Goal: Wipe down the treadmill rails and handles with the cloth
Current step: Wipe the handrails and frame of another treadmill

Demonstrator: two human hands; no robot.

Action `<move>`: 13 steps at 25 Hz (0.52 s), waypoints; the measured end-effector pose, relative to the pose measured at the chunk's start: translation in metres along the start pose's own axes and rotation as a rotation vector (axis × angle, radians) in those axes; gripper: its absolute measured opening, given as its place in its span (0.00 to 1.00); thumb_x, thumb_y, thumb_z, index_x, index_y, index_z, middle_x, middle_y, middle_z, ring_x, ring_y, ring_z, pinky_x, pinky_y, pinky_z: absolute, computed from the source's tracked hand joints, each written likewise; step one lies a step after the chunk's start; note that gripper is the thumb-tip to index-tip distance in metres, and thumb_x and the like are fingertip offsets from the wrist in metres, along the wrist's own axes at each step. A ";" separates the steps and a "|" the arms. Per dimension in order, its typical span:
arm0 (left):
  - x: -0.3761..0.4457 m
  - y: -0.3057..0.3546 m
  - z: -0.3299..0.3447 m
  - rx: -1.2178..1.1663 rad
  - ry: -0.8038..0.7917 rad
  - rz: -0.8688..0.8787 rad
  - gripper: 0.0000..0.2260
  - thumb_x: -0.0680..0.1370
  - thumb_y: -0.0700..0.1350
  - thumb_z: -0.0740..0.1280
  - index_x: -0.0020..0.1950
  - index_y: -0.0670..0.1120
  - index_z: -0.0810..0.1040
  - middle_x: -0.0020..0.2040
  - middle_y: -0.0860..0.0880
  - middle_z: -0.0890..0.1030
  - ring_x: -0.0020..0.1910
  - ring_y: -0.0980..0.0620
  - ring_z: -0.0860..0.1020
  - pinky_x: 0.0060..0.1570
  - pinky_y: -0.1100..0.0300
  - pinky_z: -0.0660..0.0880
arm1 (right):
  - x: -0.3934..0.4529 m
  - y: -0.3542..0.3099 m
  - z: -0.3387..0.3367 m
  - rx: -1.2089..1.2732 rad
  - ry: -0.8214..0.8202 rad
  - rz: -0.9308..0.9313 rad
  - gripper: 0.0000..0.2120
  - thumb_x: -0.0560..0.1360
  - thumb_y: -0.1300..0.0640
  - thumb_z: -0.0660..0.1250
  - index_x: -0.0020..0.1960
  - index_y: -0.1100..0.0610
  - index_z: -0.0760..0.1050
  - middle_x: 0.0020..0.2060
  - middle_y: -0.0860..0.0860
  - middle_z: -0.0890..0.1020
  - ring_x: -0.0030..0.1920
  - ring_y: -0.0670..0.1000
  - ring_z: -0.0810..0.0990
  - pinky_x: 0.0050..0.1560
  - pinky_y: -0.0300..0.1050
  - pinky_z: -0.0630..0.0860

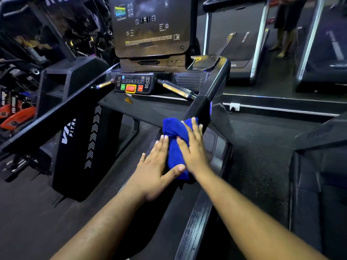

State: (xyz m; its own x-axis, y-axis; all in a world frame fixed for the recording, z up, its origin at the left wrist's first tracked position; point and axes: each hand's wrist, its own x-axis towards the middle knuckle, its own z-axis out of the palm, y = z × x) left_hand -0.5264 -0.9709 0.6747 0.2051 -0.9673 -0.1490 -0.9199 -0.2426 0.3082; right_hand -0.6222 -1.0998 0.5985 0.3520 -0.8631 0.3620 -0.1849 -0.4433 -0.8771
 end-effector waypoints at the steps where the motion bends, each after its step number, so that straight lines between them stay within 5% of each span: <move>1: 0.000 0.000 0.000 0.017 0.007 0.008 0.48 0.67 0.81 0.42 0.79 0.57 0.34 0.78 0.61 0.34 0.78 0.62 0.36 0.79 0.45 0.43 | 0.014 0.003 -0.007 0.010 0.036 -0.004 0.28 0.80 0.49 0.58 0.78 0.55 0.61 0.80 0.57 0.51 0.79 0.55 0.45 0.76 0.46 0.47; 3: 0.001 0.000 -0.001 0.040 0.004 0.002 0.49 0.66 0.82 0.40 0.80 0.57 0.38 0.79 0.60 0.36 0.78 0.62 0.37 0.79 0.45 0.44 | 0.059 0.027 -0.009 0.055 0.082 0.200 0.27 0.83 0.52 0.58 0.79 0.58 0.56 0.80 0.60 0.51 0.80 0.61 0.48 0.77 0.53 0.51; 5: 0.002 0.001 0.000 0.043 -0.006 -0.002 0.47 0.67 0.80 0.42 0.81 0.58 0.41 0.80 0.59 0.38 0.79 0.61 0.39 0.79 0.44 0.45 | 0.095 0.072 -0.010 0.215 0.148 0.511 0.32 0.83 0.43 0.56 0.79 0.60 0.55 0.79 0.61 0.56 0.79 0.60 0.55 0.77 0.56 0.55; 7: 0.000 -0.001 0.001 0.025 0.006 0.007 0.47 0.67 0.81 0.42 0.81 0.59 0.42 0.80 0.60 0.39 0.79 0.62 0.40 0.79 0.44 0.46 | 0.082 0.091 0.001 0.308 0.105 0.698 0.37 0.80 0.33 0.51 0.78 0.59 0.59 0.76 0.58 0.65 0.73 0.54 0.68 0.71 0.47 0.69; 10: 0.002 -0.003 0.001 0.002 0.001 0.017 0.49 0.65 0.82 0.39 0.81 0.59 0.41 0.80 0.61 0.39 0.78 0.63 0.40 0.79 0.45 0.46 | 0.001 0.032 0.010 0.537 -0.007 0.649 0.17 0.86 0.60 0.47 0.73 0.58 0.63 0.65 0.46 0.74 0.54 0.32 0.78 0.47 0.24 0.73; 11: 0.002 -0.003 0.001 0.004 0.000 0.018 0.49 0.64 0.83 0.39 0.81 0.59 0.41 0.80 0.61 0.39 0.78 0.63 0.40 0.79 0.45 0.46 | -0.013 0.027 0.015 0.561 0.014 0.575 0.14 0.86 0.61 0.49 0.69 0.54 0.66 0.59 0.43 0.76 0.52 0.32 0.79 0.46 0.26 0.74; 13: 0.003 -0.003 0.000 0.007 -0.007 0.019 0.49 0.65 0.82 0.40 0.80 0.59 0.39 0.80 0.62 0.38 0.78 0.64 0.39 0.79 0.46 0.45 | 0.015 0.018 0.013 0.308 0.142 0.500 0.16 0.82 0.42 0.59 0.65 0.49 0.68 0.58 0.44 0.78 0.60 0.45 0.79 0.57 0.40 0.77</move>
State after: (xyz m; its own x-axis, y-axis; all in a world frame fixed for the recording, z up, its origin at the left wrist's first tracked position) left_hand -0.5235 -0.9730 0.6734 0.1858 -0.9712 -0.1494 -0.9257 -0.2240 0.3047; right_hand -0.6082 -1.1169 0.5840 0.1611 -0.9821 -0.0974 -0.0148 0.0962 -0.9952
